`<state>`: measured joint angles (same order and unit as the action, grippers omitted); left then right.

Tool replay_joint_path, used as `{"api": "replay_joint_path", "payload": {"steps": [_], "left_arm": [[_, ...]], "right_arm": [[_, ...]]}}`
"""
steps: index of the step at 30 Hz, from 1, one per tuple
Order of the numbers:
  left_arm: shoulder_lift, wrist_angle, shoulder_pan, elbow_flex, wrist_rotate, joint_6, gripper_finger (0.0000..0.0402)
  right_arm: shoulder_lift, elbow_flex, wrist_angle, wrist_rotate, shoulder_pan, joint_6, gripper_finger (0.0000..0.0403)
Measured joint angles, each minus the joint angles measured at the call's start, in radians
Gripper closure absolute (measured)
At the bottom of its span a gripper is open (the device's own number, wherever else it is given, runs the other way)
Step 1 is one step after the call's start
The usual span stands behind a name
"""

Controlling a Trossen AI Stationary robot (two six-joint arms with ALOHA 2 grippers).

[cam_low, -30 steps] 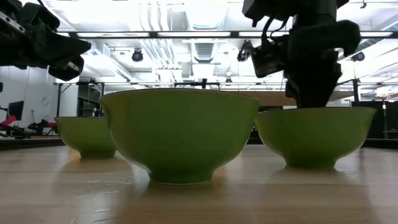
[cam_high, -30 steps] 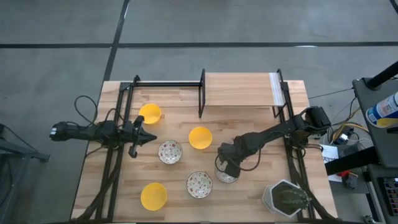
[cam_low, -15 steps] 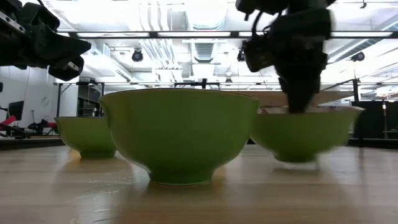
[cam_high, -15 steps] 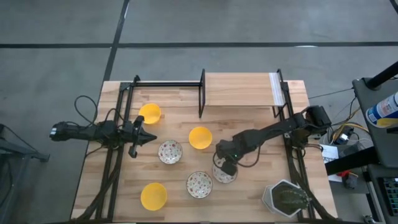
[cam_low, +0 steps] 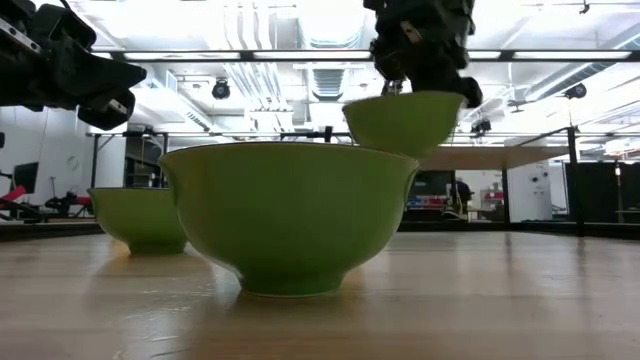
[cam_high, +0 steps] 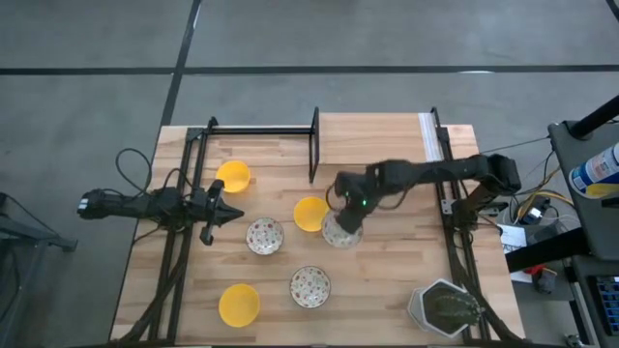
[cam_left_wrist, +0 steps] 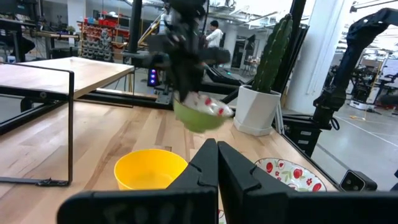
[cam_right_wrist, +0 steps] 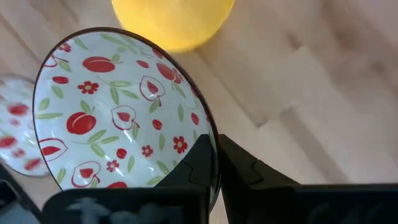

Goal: Pick & Place Mini bowls
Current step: Put the right white patterned bowl on the shelf

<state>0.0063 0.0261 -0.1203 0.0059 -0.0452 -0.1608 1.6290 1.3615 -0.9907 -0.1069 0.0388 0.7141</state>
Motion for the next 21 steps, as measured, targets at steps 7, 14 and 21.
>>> {"api": "replay_joint_path", "payload": {"steps": [7, 14, 21], "left_arm": [[0.003, 0.0, 0.0, 0.0, 0.0, 0.0, 0.0401], [0.003, 0.0, 0.0, 0.0, 0.0, 0.0, 0.0401], [0.003, 0.0, 0.0, 0.0, 0.0, 0.0, 0.0401]], "right_arm": [[-0.094, 0.031, -0.031, -0.022, 0.162, -0.049, 0.039], [-0.23, 0.032, -0.07, -0.016, 0.326, 0.017, 0.039], [-0.332, 0.039, -0.202, 0.082, 0.48, 0.121, 0.039]]}}
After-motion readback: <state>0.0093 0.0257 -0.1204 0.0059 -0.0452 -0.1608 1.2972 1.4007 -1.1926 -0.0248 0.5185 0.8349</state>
